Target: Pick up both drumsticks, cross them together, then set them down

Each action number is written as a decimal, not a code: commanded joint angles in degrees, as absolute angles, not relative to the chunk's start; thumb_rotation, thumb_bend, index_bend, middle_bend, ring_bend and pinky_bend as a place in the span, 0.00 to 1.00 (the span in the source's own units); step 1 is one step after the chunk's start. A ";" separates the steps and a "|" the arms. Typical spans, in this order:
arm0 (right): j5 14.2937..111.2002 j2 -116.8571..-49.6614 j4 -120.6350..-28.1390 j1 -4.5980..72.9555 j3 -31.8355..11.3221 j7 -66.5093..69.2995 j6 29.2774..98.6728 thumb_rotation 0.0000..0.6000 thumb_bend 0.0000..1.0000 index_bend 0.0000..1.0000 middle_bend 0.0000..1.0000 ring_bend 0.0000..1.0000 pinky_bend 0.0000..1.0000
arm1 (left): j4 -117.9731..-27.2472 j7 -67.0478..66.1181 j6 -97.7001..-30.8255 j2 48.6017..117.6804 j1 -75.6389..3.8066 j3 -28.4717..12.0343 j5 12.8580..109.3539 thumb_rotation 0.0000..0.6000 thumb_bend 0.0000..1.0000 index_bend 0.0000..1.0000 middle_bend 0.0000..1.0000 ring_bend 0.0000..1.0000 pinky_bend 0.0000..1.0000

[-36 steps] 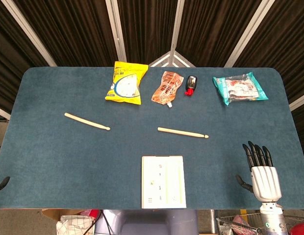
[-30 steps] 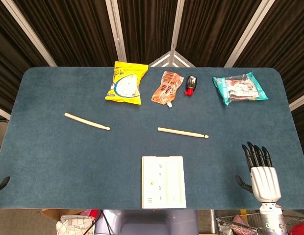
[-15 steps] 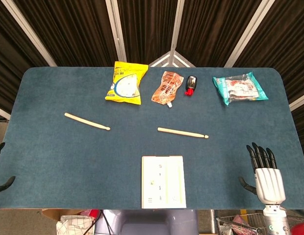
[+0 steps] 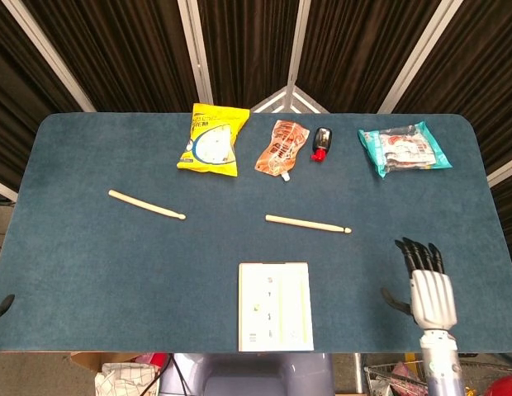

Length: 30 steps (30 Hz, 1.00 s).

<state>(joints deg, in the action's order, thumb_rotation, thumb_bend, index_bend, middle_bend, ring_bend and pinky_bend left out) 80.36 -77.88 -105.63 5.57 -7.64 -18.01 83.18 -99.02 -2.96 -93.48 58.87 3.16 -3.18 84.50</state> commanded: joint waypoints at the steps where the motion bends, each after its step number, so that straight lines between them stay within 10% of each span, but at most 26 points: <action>1: 71.88 -78.59 -109.13 12.19 -13.05 -23.79 75.09 1.00 0.23 0.17 0.15 0.13 0.00 | -98.61 -2.51 -93.05 58.70 2.89 -3.67 83.86 1.00 0.31 0.00 0.00 0.00 0.00; 15: 46.03 -94.58 -98.23 34.09 -25.71 -47.98 71.00 1.00 0.23 0.17 0.24 0.16 0.00 | -98.75 -8.44 -89.47 60.55 0.72 -3.38 83.18 1.00 0.31 0.00 0.00 0.00 0.00; 30: 40.92 -106.20 -79.62 43.49 -22.98 -52.72 70.89 1.00 0.32 0.36 0.32 0.19 0.00 | -98.47 -9.90 -88.03 61.18 -0.12 -3.85 81.19 1.00 0.31 0.00 0.00 0.00 0.00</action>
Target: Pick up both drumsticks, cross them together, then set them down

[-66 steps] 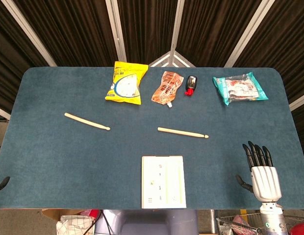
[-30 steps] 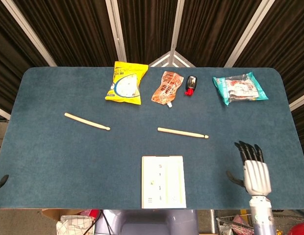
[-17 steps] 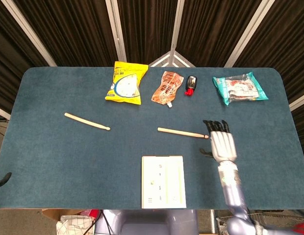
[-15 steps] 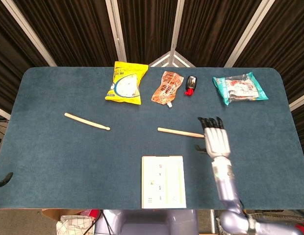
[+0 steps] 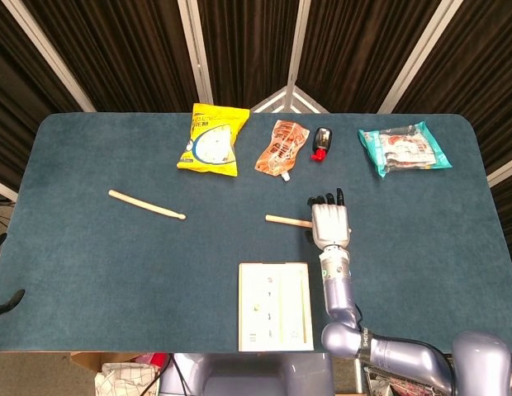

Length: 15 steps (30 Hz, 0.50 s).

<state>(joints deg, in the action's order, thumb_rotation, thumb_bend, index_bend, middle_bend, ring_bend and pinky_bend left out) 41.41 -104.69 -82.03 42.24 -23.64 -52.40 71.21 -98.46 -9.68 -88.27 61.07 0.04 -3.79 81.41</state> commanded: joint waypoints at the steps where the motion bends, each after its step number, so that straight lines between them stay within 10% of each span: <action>1: 40.73 -106.66 -78.48 43.84 -22.82 -52.80 70.70 1.00 0.33 0.37 0.32 0.20 0.00 | -98.49 -10.05 -87.88 61.24 -0.21 -3.89 81.03 1.00 0.31 0.00 0.00 0.00 0.00; 15: 39.24 -111.79 -67.84 46.73 -21.85 -51.93 68.20 1.00 0.33 0.42 0.43 0.23 0.00 | -98.37 -12.08 -85.50 61.92 -1.64 -4.63 78.22 1.00 0.31 0.00 0.00 0.00 0.00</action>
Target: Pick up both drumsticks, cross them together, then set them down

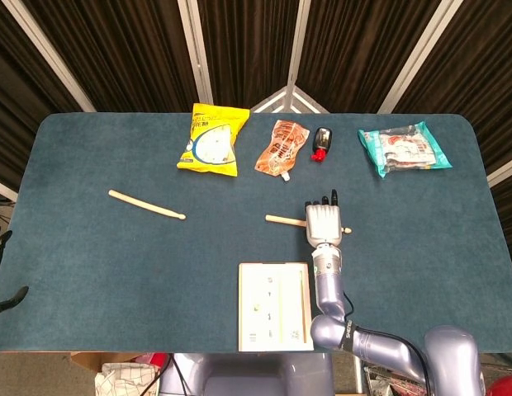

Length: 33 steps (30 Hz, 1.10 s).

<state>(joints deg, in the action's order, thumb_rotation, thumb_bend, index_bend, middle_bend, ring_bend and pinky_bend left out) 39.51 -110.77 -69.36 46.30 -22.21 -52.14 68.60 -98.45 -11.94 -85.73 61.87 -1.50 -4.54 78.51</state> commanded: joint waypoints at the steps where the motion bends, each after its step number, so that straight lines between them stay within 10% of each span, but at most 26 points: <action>1: 39.12 -112.15 -67.20 46.84 -21.82 -51.81 68.03 1.00 0.33 0.42 0.44 0.23 0.00 | -98.34 -12.15 -85.38 61.95 -1.72 -4.67 78.05 1.00 0.31 0.00 0.00 0.00 0.00; 33: 40.62 -111.47 -64.29 44.81 -20.11 -49.28 67.47 1.00 0.35 0.44 0.51 0.26 0.00 | -98.25 -13.99 -84.85 62.76 -2.54 -4.35 77.11 1.00 0.31 0.00 0.00 0.00 0.00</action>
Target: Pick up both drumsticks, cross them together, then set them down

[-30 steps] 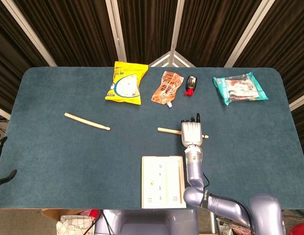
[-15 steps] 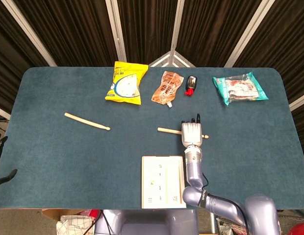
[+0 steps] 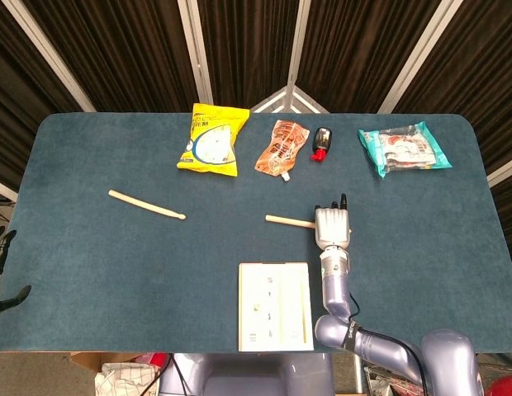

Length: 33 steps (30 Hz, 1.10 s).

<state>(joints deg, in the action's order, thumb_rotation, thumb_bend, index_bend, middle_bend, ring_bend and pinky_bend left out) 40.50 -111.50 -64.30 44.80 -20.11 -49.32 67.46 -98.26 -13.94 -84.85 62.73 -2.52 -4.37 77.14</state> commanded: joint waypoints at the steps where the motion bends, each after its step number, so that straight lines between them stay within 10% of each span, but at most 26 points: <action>1: 40.65 -111.47 -64.24 44.83 -20.12 -49.29 67.46 1.00 0.35 0.45 0.51 0.27 0.00 | -98.25 -14.03 -84.84 62.78 -2.56 -4.36 77.08 1.00 0.31 0.00 0.00 0.00 0.00; 33: 42.26 -113.00 -61.62 45.05 -19.73 -48.51 66.21 1.00 0.40 0.48 0.58 0.31 0.00 | -98.22 -14.34 -84.61 62.92 -2.88 -4.15 76.48 1.00 0.31 0.00 0.00 0.00 0.00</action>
